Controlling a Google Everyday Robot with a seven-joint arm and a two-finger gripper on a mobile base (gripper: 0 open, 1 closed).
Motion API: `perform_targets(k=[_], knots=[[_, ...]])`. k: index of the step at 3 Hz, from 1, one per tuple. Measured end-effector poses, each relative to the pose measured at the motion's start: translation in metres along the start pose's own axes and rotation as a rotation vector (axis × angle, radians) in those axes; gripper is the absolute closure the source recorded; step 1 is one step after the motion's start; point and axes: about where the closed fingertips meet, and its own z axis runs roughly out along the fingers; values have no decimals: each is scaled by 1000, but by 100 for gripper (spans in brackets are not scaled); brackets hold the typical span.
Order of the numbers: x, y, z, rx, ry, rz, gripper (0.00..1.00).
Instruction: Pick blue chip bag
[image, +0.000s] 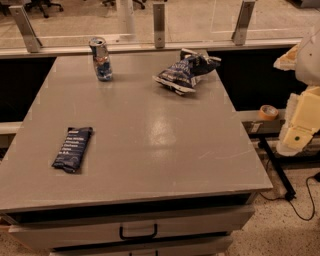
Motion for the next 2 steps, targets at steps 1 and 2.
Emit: perform_targets(k=[1, 2], knots=[[0, 0, 0, 0, 0, 0, 0], [-8, -16, 1, 38, -91, 49, 0]])
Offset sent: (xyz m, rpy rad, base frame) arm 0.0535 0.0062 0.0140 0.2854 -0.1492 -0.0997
